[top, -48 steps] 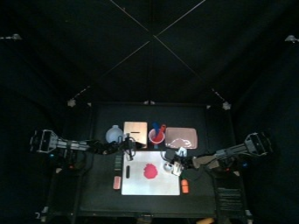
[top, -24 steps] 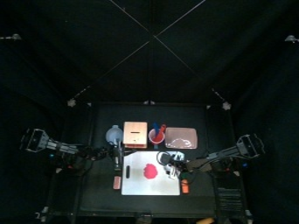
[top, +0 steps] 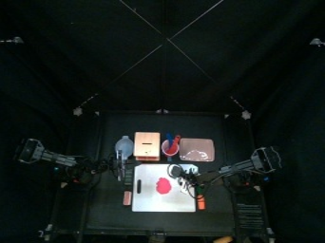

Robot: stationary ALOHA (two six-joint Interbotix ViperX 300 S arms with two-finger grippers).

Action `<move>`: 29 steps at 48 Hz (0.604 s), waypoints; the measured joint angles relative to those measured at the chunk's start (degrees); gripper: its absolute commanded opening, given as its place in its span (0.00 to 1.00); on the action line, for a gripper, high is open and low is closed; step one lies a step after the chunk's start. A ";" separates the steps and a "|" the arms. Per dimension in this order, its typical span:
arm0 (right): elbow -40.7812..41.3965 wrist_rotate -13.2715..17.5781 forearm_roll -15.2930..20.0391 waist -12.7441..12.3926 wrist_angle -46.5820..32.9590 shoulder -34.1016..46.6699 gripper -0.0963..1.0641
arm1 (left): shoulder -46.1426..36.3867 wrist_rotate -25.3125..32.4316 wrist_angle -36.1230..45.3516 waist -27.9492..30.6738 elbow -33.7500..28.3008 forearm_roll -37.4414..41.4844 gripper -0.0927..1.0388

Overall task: Get the cutter from the drawer then cut the dough then place the extra dough in the bowl
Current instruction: Cut the dough

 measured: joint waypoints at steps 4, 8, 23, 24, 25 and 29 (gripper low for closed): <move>0.00 -0.26 0.62 -0.70 0.00 0.18 0.78 | 0.00 0.00 0.00 0.00 0.26 -0.09 0.36; 0.00 -1.76 1.32 -1.05 0.00 0.26 0.78 | 0.00 0.00 0.00 0.00 0.35 -0.44 0.36; 0.00 -12.22 9.58 -4.04 -2.29 3.60 0.78 | 0.00 0.00 -0.09 -0.09 0.79 -0.62 0.35; 0.00 -12.57 9.58 -4.39 -2.29 3.78 0.78 | 0.00 0.00 -0.09 0.00 0.70 -0.62 0.35; 0.00 -13.01 9.58 -4.66 -2.29 3.78 0.78 | 0.00 0.00 -0.09 -0.09 0.70 -0.62 0.35; 0.00 -13.54 9.14 -5.54 -2.29 3.78 0.78 | 0.00 0.00 0.00 -0.09 0.70 -0.97 0.35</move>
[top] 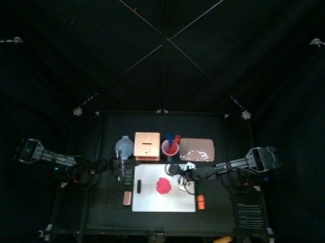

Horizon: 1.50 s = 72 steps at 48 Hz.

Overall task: Get the cutter from the drawer then cut the dough then place the extra dough in the bowl
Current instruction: Cut the dough

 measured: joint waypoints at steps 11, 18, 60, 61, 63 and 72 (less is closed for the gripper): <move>0.00 -0.26 0.00 -0.09 0.00 0.18 0.77 | 0.00 0.00 -0.09 0.00 0.44 -1.32 0.35; 0.00 -0.26 0.97 0.26 0.09 0.26 0.74 | 0.00 0.00 -0.09 0.09 0.62 -2.02 0.35; -12.74 -0.44 2.20 3.08 7.21 4.83 0.47 | -0.09 0.18 -0.09 0.18 2.29 -3.16 0.35; -13.80 -0.26 2.20 3.16 7.73 5.45 0.47 | -0.09 0.18 0.00 0.18 2.64 -3.16 0.35; -16.17 -0.79 2.20 3.34 8.96 6.86 0.47 | -0.09 0.09 -0.09 0.44 3.43 -3.16 0.35; -25.31 -5.54 2.72 3.78 14.41 13.80 0.47 | -2.20 0.00 -0.09 2.99 6.68 -3.87 0.35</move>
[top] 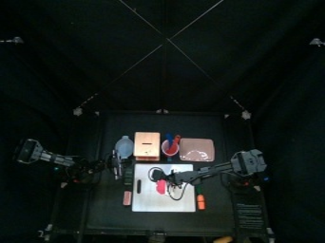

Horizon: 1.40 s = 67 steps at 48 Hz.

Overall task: Get the cutter from the drawer then cut the dough then place the extra dough in the bowl
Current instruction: Cut the dough

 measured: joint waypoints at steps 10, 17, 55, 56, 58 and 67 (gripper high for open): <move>-6.06 -3.25 1.41 -0.26 1.14 4.92 0.47 | -5.62 0.00 0.00 1.32 3.78 -0.18 0.35; -7.38 -3.52 1.23 -0.35 1.23 6.33 0.47 | -9.84 0.00 0.09 1.41 5.80 -0.62 0.35; -5.36 -4.48 -1.05 -1.23 -2.37 6.86 0.47 | -11.51 0.00 2.46 1.41 6.50 -2.02 0.35; -5.36 -4.39 -1.05 -1.23 -2.37 6.86 0.47 | -11.43 0.00 2.55 1.32 6.50 -2.02 0.35; -5.36 -4.48 -1.05 -1.32 -2.46 6.86 0.47 | -11.51 0.00 2.64 1.41 6.50 -2.20 0.35; -5.01 -4.48 -0.26 -1.41 -2.11 6.86 0.47 | -11.51 0.00 2.99 1.32 6.50 -2.81 0.35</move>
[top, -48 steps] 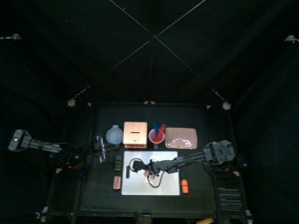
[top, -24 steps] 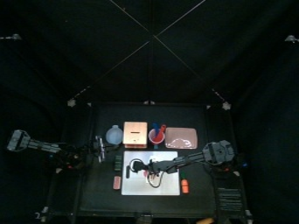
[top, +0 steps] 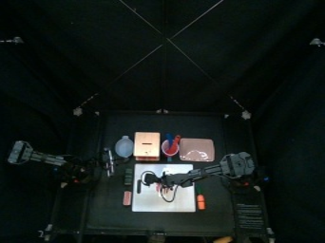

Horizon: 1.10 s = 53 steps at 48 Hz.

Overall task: Get the cutter from the drawer then cut the dough then place the extra dough in the bowl
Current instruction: Cut the dough

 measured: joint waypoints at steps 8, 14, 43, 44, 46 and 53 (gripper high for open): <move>0.00 0.09 0.44 0.09 0.62 0.00 0.47 | 0.00 0.00 0.09 0.00 0.00 -0.09 0.35; 0.00 0.00 0.44 0.00 0.62 0.00 0.47 | 0.00 0.00 0.00 0.09 0.00 -0.09 0.35; 1.05 0.09 1.23 -0.62 -0.88 0.26 0.49 | 0.00 0.00 0.09 0.00 0.00 -0.18 0.35; 1.05 0.18 1.32 -0.70 -1.05 0.26 0.50 | 0.09 -0.09 0.09 0.00 0.00 -0.18 0.35; 1.05 0.00 1.67 -0.79 -1.32 0.26 0.51 | 0.00 -0.09 0.09 0.00 0.00 -0.26 0.35; 1.23 0.09 2.11 -0.97 -1.85 0.26 0.58 | 0.00 -0.09 0.09 0.00 0.00 -0.26 0.35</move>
